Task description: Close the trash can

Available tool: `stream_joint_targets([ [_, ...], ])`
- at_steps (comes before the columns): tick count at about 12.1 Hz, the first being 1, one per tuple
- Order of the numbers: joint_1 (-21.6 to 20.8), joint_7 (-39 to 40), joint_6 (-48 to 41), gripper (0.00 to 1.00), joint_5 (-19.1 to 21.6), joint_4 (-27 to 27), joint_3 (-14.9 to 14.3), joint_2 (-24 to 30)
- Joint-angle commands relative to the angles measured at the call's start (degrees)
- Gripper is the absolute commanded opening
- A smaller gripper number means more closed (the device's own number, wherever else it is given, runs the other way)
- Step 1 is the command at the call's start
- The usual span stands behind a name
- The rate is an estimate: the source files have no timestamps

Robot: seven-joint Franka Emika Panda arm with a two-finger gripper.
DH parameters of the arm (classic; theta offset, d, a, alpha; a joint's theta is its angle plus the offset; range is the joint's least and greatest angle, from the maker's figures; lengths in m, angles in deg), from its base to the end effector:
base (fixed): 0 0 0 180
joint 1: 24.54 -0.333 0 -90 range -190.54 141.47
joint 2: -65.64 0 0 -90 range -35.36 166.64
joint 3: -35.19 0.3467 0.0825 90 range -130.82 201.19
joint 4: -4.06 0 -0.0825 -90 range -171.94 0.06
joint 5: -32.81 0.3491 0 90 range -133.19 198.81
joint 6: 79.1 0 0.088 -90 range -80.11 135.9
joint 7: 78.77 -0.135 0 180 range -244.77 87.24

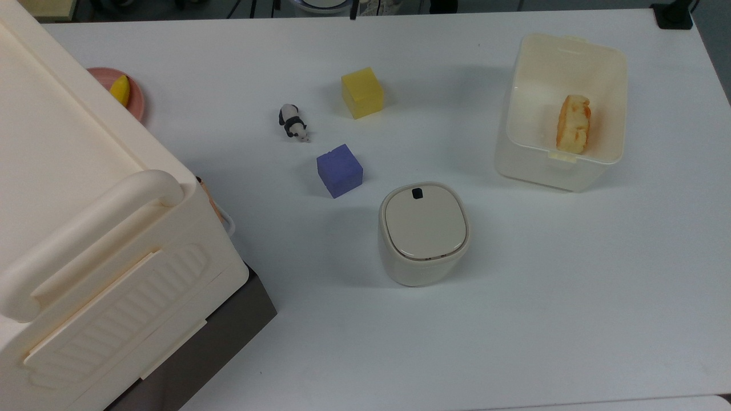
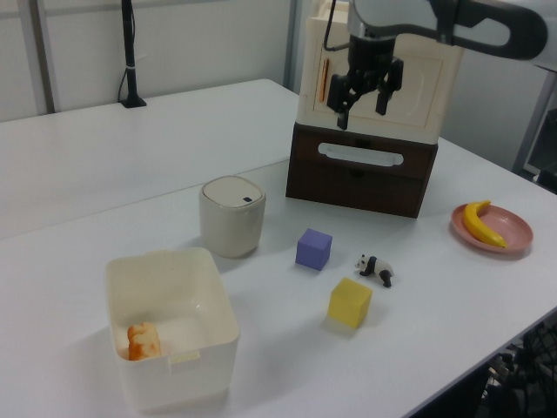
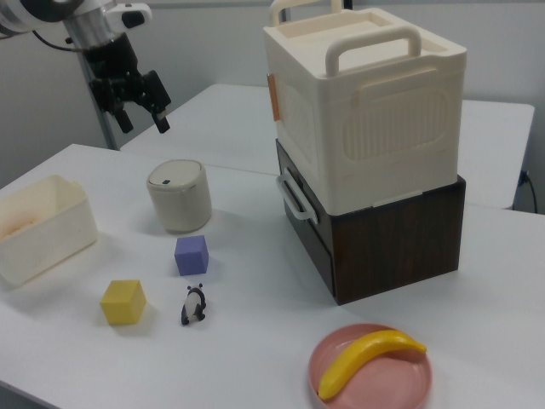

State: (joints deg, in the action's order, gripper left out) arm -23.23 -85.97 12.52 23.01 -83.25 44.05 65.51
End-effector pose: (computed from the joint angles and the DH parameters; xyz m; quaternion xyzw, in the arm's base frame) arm 0.5243 0.0466 0.6512 0.9957 0.0023 0.0470 0.0799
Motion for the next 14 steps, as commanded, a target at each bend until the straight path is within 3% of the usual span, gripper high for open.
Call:
stream_joint_targets([
  [1,0.8,2.81,0.13,1.0,1.45,-2.78,-0.25,3.65],
  [14,0.8,1.93,-0.31,1.0,2.5,-2.95,-0.07,3.65],
])
